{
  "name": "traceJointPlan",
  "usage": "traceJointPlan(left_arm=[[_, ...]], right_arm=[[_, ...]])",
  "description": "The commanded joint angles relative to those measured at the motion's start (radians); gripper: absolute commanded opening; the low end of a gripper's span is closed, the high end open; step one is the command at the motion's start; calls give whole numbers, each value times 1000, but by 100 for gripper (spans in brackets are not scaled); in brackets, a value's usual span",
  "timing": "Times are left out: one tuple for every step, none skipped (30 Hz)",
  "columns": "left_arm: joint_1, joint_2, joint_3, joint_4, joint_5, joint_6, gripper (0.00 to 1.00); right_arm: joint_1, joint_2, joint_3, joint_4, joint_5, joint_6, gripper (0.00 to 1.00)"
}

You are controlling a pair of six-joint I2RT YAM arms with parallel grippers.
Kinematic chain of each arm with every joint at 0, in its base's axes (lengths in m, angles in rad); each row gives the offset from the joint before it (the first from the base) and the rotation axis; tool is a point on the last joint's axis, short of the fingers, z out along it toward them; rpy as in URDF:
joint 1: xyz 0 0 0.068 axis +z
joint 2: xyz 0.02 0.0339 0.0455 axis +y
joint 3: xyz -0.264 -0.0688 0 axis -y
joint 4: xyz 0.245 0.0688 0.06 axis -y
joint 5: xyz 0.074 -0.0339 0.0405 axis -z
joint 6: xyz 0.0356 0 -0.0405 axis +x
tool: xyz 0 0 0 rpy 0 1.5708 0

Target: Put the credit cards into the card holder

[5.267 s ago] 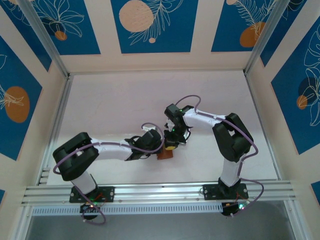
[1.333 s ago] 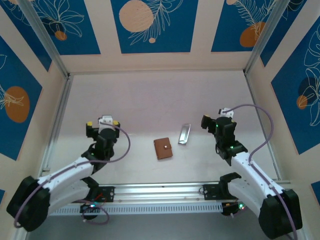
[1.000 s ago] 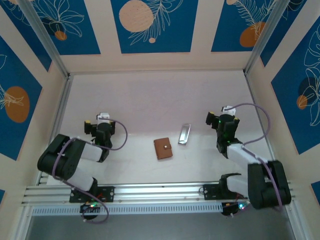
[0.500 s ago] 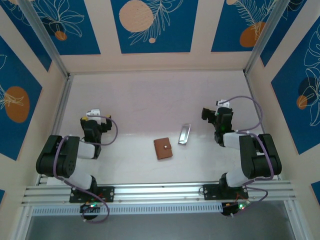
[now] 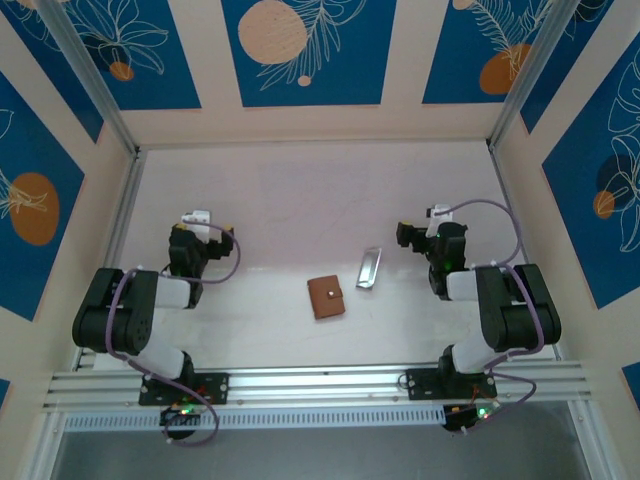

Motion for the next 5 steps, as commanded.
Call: traceJointPlan(left_arm=[[19, 10, 29, -42, 76, 7, 100], [18, 7, 22, -33, 77, 7, 100], [18, 4, 16, -21, 77, 10, 100], [17, 3, 14, -21, 78, 10, 100], [17, 3, 14, -19, 77, 10, 100]], right_arm=[[-9, 1, 8, 31, -13, -22, 99], [-21, -1, 14, 19, -42, -18, 99], [-26, 0, 16, 17, -50, -17, 99], [-26, -1, 14, 17, -52, -16, 99], [-29, -1, 15, 17, -58, -15, 99]])
